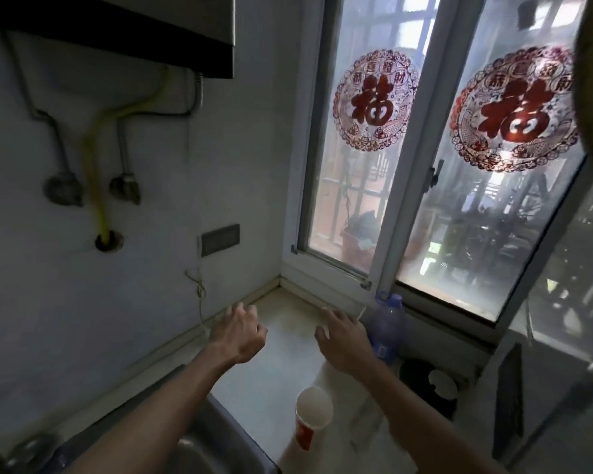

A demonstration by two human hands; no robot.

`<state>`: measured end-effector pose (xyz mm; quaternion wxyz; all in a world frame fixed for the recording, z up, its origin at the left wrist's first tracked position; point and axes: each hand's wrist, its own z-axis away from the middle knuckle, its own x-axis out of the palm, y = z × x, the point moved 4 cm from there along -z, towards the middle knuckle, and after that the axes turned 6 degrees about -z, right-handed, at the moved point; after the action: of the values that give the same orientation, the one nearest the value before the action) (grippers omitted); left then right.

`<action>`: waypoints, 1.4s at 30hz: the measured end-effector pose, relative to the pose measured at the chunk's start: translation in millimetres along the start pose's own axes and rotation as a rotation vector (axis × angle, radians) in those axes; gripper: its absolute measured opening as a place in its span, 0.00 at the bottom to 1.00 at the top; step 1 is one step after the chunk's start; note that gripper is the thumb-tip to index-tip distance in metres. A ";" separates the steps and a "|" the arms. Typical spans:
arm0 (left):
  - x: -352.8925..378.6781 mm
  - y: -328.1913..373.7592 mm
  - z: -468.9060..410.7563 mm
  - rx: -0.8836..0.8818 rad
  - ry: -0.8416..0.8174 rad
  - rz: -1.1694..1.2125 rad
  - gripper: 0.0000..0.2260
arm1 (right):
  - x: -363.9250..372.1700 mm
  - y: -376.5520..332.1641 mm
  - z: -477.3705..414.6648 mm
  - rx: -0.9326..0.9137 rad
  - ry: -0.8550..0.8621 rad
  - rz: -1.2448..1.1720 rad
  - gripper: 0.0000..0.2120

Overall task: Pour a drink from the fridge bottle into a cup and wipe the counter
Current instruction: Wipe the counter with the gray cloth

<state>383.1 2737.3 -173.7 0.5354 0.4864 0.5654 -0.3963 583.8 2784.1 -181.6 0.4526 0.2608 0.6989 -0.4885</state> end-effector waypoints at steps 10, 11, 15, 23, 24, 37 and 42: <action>-20.8 -38.2 55.5 -0.182 0.001 -0.088 0.18 | 31.4 -63.2 0.3 -0.227 -0.133 0.053 0.24; -23.3 -47.5 63.6 -0.214 -0.002 -0.083 0.18 | 36.6 -73.1 4.0 -0.247 -0.143 0.040 0.24; -36.7 -84.7 103.9 -0.319 0.002 -0.083 0.18 | 57.5 -110.3 19.1 -0.309 -0.189 0.019 0.23; -62.6 -159.3 195.2 -0.513 0.062 -0.094 0.17 | 91.7 -217.7 77.6 -0.537 -0.269 0.064 0.24; -64.2 -165.4 207.1 -0.527 0.074 -0.091 0.16 | 95.6 -230.3 86.6 -0.557 -0.279 0.059 0.24; -98.5 -243.9 423.0 -0.700 0.120 -0.207 0.18 | 126.2 -367.6 243.2 -0.774 -0.304 -0.014 0.25; -109.2 -276.2 517.3 -0.790 0.109 -0.347 0.19 | 154.5 -423.1 330.7 -0.862 -0.345 -0.058 0.21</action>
<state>222.6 2163.5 -143.8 0.5753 0.1624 0.7744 -0.2073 297.2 2304.6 -167.1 0.6158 -0.0558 0.7595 -0.2021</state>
